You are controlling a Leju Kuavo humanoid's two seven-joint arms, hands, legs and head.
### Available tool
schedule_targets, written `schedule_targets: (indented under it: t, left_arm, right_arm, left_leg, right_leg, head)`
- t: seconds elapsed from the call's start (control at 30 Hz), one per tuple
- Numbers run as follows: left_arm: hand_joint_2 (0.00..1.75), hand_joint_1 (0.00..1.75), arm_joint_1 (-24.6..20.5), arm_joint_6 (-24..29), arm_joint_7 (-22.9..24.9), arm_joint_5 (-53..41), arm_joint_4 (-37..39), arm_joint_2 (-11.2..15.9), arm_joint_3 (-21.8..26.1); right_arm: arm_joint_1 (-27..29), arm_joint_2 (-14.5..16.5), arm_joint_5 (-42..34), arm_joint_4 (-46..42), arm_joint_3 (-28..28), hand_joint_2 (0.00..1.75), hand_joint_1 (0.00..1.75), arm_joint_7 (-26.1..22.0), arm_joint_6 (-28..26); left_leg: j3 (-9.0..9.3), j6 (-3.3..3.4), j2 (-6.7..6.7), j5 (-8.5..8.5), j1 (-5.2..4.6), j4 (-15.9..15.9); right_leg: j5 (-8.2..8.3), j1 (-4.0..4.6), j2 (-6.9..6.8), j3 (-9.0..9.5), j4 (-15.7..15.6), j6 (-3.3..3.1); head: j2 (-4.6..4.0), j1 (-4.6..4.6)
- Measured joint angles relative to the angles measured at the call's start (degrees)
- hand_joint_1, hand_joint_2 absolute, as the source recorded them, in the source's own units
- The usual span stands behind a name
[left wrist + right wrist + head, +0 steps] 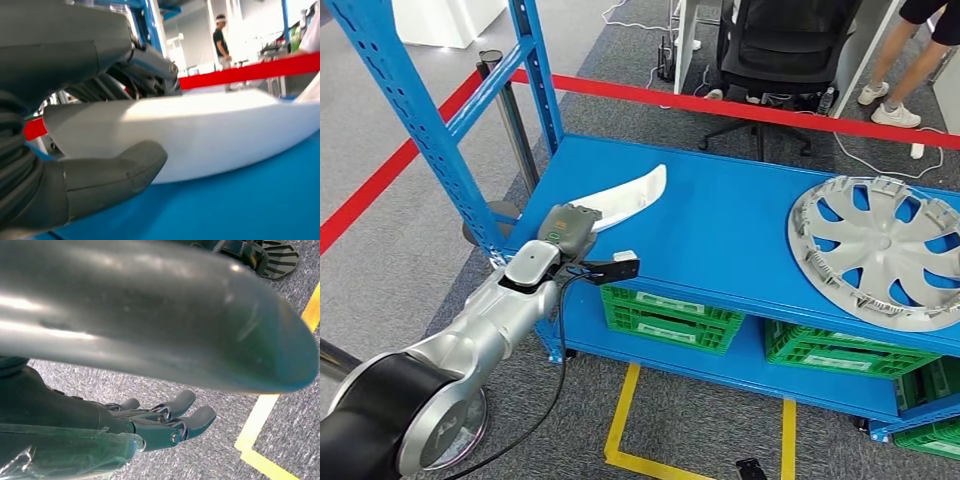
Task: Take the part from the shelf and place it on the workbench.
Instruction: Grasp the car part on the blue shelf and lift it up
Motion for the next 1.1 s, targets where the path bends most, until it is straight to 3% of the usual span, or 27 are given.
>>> schedule_targets:
  t: [1.1]
  left_arm:
    - [1.75, 1.75, -0.38, 3.54, -4.17, -1.01, -4.97, -3.21, -0.08]
  right_arm:
    - [0.50, 0.06, -0.15, 0.00, -1.35, 0.00, 0.00, -0.38, -0.22]
  left_leg:
    - [-0.02, 0.00, 0.00, -0.01, 0.00, 0.00]
  right_leg:
    - [-0.01, 0.00, 0.01, -0.04, 0.00, 0.00]
  head:
    - [0.00, 0.00]
